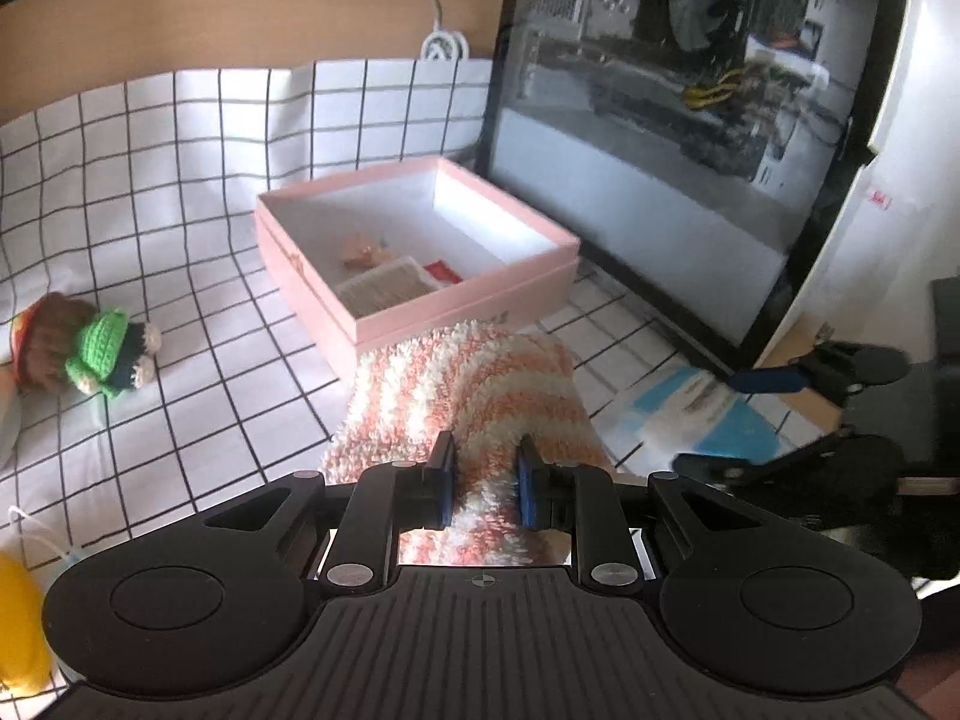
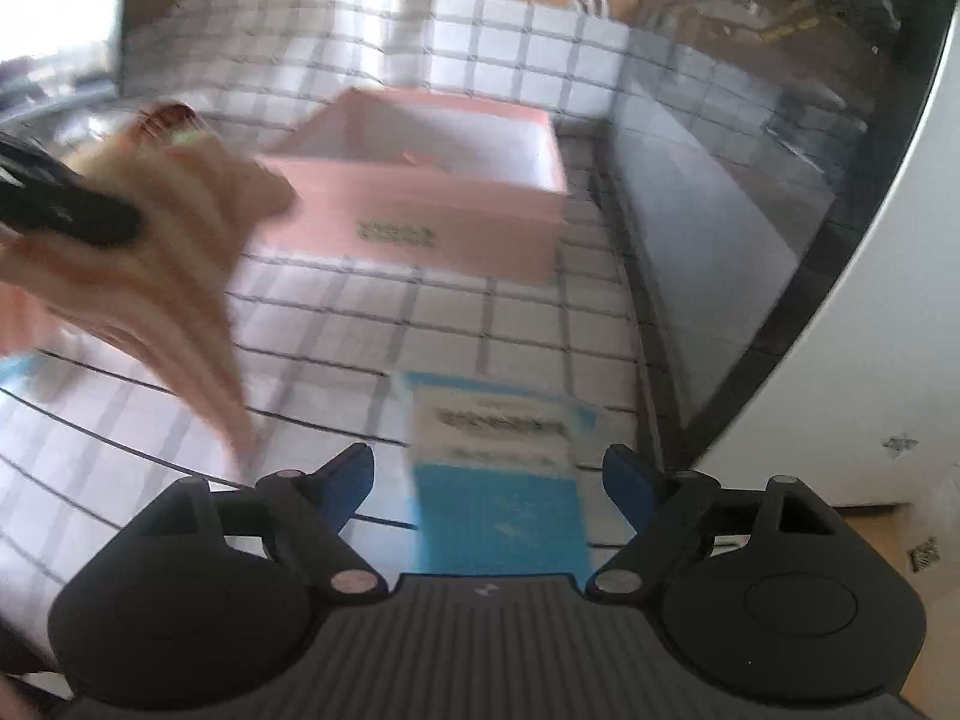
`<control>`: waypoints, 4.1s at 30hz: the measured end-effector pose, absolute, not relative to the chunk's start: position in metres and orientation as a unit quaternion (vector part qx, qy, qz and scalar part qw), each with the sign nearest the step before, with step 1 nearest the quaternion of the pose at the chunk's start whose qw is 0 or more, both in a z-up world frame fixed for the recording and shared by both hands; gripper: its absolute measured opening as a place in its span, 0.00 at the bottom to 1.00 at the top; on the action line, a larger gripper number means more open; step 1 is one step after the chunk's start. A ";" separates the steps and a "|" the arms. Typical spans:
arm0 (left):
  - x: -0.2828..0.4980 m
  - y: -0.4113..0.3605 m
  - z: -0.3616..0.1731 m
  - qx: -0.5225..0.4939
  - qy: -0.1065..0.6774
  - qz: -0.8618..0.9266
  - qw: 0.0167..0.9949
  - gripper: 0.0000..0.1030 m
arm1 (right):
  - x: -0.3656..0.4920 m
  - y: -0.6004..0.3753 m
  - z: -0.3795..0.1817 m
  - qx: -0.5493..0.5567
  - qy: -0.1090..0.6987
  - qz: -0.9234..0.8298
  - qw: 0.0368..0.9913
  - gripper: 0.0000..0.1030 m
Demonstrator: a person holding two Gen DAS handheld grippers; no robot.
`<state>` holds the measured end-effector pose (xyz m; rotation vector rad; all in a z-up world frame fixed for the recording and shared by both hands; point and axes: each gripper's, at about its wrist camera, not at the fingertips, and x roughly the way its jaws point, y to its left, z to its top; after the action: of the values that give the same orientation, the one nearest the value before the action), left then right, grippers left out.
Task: Organize soft objects
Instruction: 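Carry the striped towel with the left gripper while the right gripper carries the wipes packet over the pink box, then open both grippers over the pink box to drop the towel and wipes packet, then grasp the blue face mask with the left gripper while the right gripper reaches toward the crochet doll, then lift the face mask with the left gripper while the right gripper grasps the crochet doll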
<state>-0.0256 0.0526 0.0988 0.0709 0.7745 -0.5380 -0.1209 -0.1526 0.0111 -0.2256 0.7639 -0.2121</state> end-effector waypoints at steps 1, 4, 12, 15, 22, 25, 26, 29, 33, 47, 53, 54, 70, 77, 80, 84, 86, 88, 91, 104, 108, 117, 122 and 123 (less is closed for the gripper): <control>-0.029 0.054 0.103 0.030 0.369 -0.263 0.891 0.22 | -0.120 -0.155 0.007 -0.112 0.379 -0.111 0.912 0.79; -0.030 0.053 0.119 0.009 0.353 -0.276 0.894 0.22 | -0.128 -0.159 0.013 -0.087 0.398 -0.094 0.908 0.48; 0.044 0.047 0.200 -0.056 0.235 -0.243 0.939 0.32 | -0.136 -0.142 0.059 -0.100 0.332 -0.050 0.936 0.48; 0.098 0.043 0.191 -0.112 0.232 -0.228 0.939 0.34 | -0.131 -0.136 0.061 -0.101 0.323 -0.052 0.939 0.48; 0.162 0.036 0.110 -0.147 0.338 -0.167 0.915 0.34 | -0.126 -0.134 0.059 -0.095 0.328 -0.062 0.938 0.48; 0.142 0.056 0.101 -0.181 0.322 -0.151 0.917 0.34 | -0.117 -0.138 0.065 -0.100 0.321 -0.060 0.940 0.48; 0.136 0.063 0.101 -0.188 0.319 -0.143 0.918 0.34 | -0.109 -0.139 0.071 -0.103 0.313 -0.061 0.942 0.48; 0.100 0.086 0.105 -0.204 0.311 -0.136 0.918 0.34 | -0.075 -0.142 0.095 -0.113 0.271 -0.081 0.953 0.48; 0.050 0.108 0.103 -0.195 0.328 -0.142 0.913 0.34 | 0.007 -0.155 0.108 -0.091 0.245 -0.108 0.959 0.48; -0.063 0.206 0.063 -0.198 0.407 0.036 0.891 0.34 | 0.118 -0.164 0.034 -0.085 0.350 -0.109 0.927 0.50; -0.062 0.230 0.057 -0.205 0.418 0.130 0.875 0.34 | 0.084 -0.162 0.054 -0.066 0.327 -0.099 0.938 0.77; -0.060 0.231 0.060 -0.205 0.411 0.131 0.879 0.34 | 0.076 -0.159 0.058 -0.068 0.317 -0.093 0.941 0.78; -0.035 0.219 0.047 -0.230 0.449 0.112 0.856 0.34 | -0.003 -0.065 0.059 -0.108 0.329 0.047 0.937 0.83; -0.009 0.197 0.039 -0.163 0.461 0.104 0.866 0.39 | -0.042 -0.034 0.023 -0.182 0.351 0.085 0.915 0.83; 0.001 0.179 0.038 -0.108 0.463 0.098 0.874 0.48 | -0.051 -0.029 0.015 -0.208 0.351 0.085 0.909 0.83; 0.012 0.163 0.034 -0.064 0.460 0.091 0.881 0.68 | -0.051 -0.030 0.014 -0.210 0.349 0.079 0.910 0.83; 0.015 0.156 0.031 -0.047 0.458 0.087 0.884 0.76 | -0.050 -0.032 0.013 -0.206 0.349 0.076 0.911 0.83; 0.014 0.151 0.029 -0.040 0.454 0.087 0.886 0.76 | -0.051 -0.035 0.013 -0.203 0.348 0.075 0.912 0.83; 0.010 0.151 0.028 -0.038 0.448 0.081 0.890 0.76 | -0.052 -0.037 0.013 -0.203 0.342 0.075 0.914 0.83; -0.061 0.188 0.037 -0.110 0.396 0.043 0.911 0.10 | 0.039 0.030 0.049 -0.210 0.280 0.151 0.924 0.83; -0.103 0.205 0.053 -0.163 0.368 0.054 0.914 0.10 | 0.098 0.077 0.052 -0.179 0.302 0.189 0.917 0.83; -0.152 0.246 0.062 -0.223 0.315 0.092 0.918 0.10 | 0.152 0.131 0.008 -0.316 0.258 0.204 0.890 0.91; -0.171 0.255 0.067 -0.234 0.313 0.088 0.916 0.10 | 0.207 0.129 -0.021 -0.321 0.331 0.159 0.873 0.90; -0.173 0.254 0.067 -0.232 0.316 0.081 0.916 0.10 | 0.212 0.126 -0.020 -0.299 0.341 0.156 0.877 0.82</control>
<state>-0.1731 0.2541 0.0675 -0.4776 0.6502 0.1667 0.2123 0.1260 -0.0205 -0.6238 0.7114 0.3257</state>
